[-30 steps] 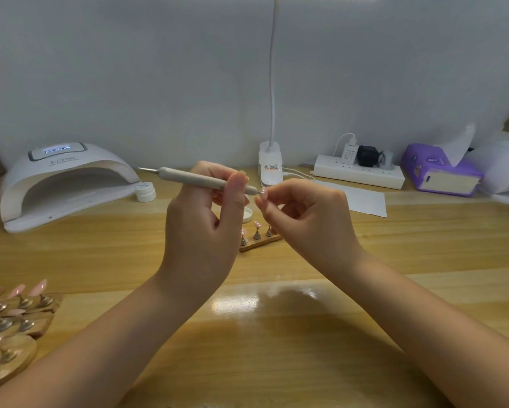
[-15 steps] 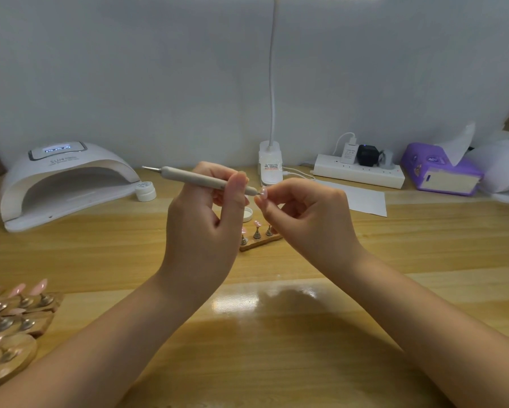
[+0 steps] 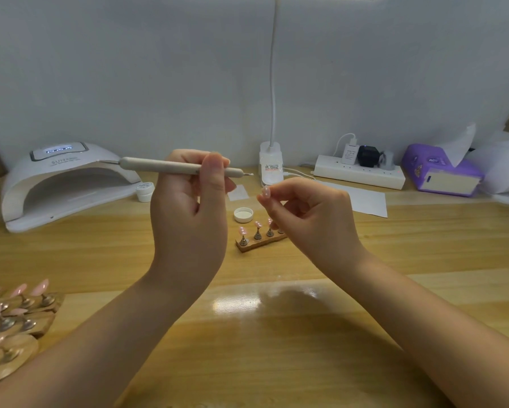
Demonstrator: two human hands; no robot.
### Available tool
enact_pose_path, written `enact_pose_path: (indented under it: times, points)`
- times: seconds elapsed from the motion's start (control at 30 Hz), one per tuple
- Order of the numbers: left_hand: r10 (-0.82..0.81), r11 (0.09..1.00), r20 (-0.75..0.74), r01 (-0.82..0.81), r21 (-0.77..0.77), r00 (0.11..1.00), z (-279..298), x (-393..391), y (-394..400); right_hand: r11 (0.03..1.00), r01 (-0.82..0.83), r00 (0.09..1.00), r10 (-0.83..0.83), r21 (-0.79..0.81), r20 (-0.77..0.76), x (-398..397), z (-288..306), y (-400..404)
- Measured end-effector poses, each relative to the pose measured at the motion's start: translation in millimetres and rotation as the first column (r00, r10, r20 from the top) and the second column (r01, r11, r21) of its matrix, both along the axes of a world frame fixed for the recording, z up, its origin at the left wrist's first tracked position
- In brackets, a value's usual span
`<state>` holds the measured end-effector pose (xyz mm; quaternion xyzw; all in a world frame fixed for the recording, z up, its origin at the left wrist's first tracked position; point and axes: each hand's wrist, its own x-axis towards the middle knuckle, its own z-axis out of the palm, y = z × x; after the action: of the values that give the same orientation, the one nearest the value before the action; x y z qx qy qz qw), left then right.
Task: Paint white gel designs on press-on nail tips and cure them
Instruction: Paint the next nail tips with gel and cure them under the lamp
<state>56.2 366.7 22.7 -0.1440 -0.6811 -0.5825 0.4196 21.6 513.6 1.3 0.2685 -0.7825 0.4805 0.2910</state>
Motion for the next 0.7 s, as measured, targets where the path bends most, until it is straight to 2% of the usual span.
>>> enact_pose_path:
  times: [0.33,0.57,0.7]
  points:
    - [-0.005,0.999,0.024,0.004,0.032,1.000,0,0,0,1.000,0.014,1.000,-0.014,0.013,-0.008,-3,-2,2]
    - [-0.048,0.996,0.045,0.044,0.083,0.998,-3,-3,0,0.995,0.078,0.985,-0.067,-0.061,0.158,-15,-10,13]
    - [-0.054,0.996,0.058,0.050,0.080,0.997,-6,-4,0,0.983,0.181,0.956,-0.181,0.025,0.230,-27,-21,25]
